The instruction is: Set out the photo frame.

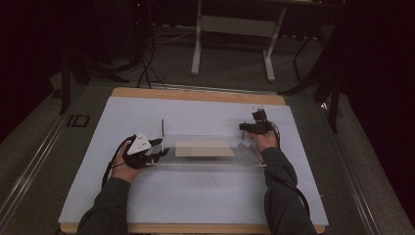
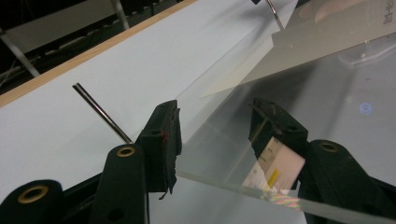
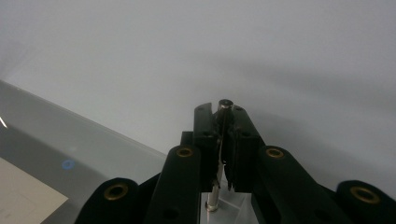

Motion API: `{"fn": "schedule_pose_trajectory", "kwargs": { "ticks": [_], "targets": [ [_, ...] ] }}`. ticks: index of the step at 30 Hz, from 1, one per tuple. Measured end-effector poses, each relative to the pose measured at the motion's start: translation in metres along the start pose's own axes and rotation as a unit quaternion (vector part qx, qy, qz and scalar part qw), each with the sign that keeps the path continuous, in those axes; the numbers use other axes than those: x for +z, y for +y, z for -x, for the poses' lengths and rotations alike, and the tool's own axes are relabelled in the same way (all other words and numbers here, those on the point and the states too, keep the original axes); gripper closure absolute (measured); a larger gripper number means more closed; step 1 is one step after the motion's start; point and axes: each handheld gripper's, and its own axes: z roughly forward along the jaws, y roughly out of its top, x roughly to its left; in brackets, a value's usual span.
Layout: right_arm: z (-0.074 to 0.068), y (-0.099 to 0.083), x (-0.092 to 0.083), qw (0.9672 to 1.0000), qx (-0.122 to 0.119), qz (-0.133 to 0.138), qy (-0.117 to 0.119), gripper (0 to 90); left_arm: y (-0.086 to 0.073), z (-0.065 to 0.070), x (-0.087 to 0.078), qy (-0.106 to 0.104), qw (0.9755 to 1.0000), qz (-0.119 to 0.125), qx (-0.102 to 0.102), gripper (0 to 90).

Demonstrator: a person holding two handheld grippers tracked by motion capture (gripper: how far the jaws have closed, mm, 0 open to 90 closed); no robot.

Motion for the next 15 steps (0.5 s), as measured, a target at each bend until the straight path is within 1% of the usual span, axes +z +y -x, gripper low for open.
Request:
{"fn": "schedule_pose_trajectory", "kwargs": {
  "ticks": [7, 12, 13, 14, 15],
  "targets": [
    [-0.0006, -0.0003, 0.0001, 1.0000, -0.006, 0.001, -0.003, 81.9, 0.0025, -0.0029, 0.0001, -0.006, 1.0000, -0.003, -0.004, 51.6],
    [-0.0031, -0.0024, -0.0020, 0.9998, -0.022, 0.001, -0.002, 74.4, 0.0036, -0.0043, 0.0003, -0.010, 0.9999, -0.003, -0.005, 51.9],
    [-0.0031, -0.0024, -0.0020, 0.9998, -0.022, 0.001, -0.002, 74.4, 0.0036, -0.0043, 0.0003, -0.010, 0.9999, -0.003, -0.005, 51.9],
    [-0.0046, -0.0032, -0.0043, 0.9995, -0.032, 0.004, -0.004, 69.7, 0.0037, -0.0045, 0.0003, -0.010, 0.9999, -0.004, -0.006, 51.9],
    [-0.0046, -0.0032, -0.0043, 0.9995, -0.032, 0.004, -0.004, 69.7, 0.0037, -0.0045, 0.0003, -0.010, 0.9999, -0.004, -0.006, 51.9]
  ]
}}
